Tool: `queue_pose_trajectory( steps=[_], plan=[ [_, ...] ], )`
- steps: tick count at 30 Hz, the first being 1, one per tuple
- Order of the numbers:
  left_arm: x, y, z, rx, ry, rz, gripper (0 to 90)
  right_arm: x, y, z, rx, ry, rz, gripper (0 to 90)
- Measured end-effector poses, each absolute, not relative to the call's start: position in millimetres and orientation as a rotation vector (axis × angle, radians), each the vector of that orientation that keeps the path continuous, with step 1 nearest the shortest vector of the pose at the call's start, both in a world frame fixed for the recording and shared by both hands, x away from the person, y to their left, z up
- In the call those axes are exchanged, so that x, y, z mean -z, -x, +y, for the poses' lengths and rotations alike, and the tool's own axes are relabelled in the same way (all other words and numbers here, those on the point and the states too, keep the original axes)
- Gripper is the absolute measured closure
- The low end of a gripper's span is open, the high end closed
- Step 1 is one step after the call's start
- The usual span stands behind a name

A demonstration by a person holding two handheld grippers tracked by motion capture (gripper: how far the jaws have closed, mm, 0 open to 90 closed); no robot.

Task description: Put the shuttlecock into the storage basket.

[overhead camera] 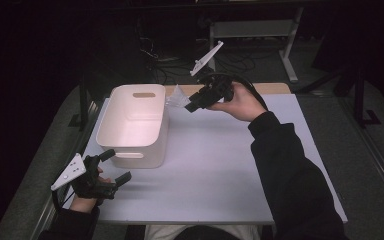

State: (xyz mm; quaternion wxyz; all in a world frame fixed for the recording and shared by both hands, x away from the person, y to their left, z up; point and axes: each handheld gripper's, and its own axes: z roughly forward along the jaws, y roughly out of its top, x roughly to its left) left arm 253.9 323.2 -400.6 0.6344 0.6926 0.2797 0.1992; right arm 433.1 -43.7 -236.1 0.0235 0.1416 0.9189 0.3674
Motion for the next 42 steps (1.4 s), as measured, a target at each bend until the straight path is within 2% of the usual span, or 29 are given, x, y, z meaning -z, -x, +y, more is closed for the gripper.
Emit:
queue_pose_trajectory(
  steps=[30,42],
  plan=[
    [400.6,-253.8,323.6,-0.459,-1.585,0.635,0.0,238.8,-439.3,-15.9,-1.197,-0.401,2.844,64.3],
    [400.6,-253.2,323.7,-0.456,-1.581,0.637,0.0,235.9,-438.0,10.8,-1.178,-0.332,2.874,64.3]
  ],
)
